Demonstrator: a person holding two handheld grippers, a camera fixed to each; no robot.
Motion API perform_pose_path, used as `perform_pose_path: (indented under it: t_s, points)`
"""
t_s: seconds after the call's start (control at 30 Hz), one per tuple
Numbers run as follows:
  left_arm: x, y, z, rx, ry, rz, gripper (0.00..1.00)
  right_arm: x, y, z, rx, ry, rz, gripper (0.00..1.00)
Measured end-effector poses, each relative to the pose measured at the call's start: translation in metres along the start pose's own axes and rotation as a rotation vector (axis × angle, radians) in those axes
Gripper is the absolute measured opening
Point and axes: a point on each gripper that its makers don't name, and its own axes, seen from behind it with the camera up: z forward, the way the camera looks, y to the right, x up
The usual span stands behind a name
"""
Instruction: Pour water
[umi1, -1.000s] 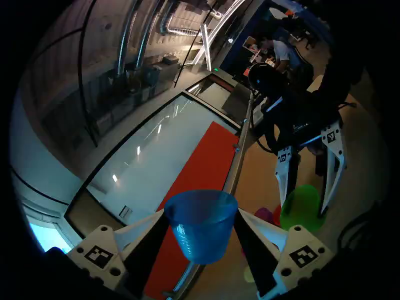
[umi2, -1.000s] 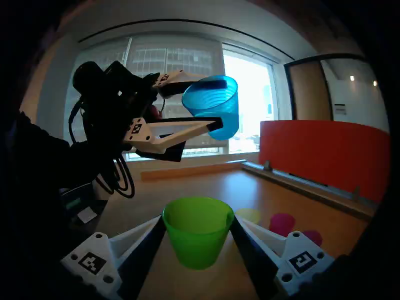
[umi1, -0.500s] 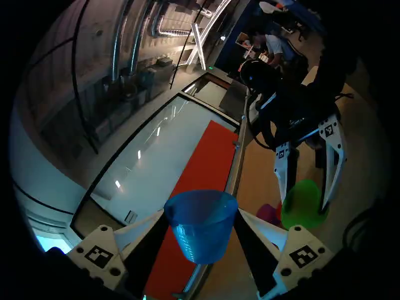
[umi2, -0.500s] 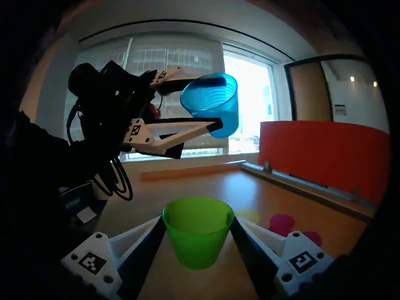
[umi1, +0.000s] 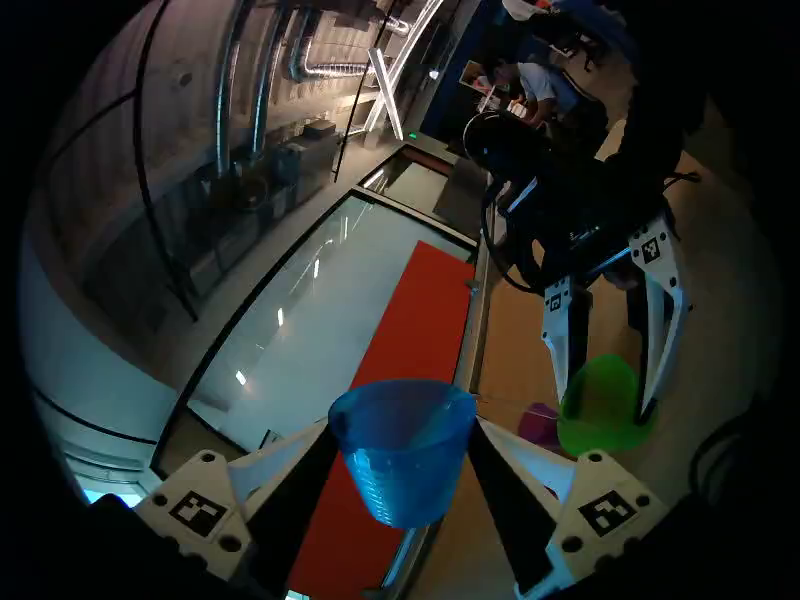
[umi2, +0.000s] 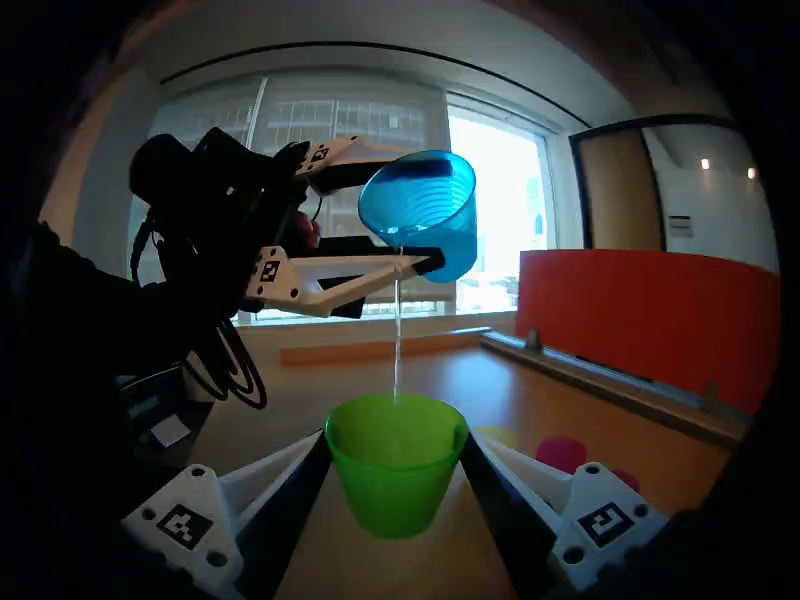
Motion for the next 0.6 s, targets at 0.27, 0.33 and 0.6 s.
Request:
perform_pose_path:
  t_s: [0.27,0.33,0.6]
  points:
    - [0.0000,-0.0006,0.0008,0.000,-0.005,0.030,0.86,0.0005,0.0001,0.0000,0.000,0.001,0.000,0.91]
    - [-0.0001,-0.0002,0.0012,0.000,-0.006,0.035,0.86,0.0010,-0.0001,0.0002,0.001,0.001,-0.001,0.91]
    - [0.0002,-0.0010,0.0016,0.003,-0.007,0.049,0.86,0.0023,0.0000,0.0007,0.001,0.001,-0.005,0.91]
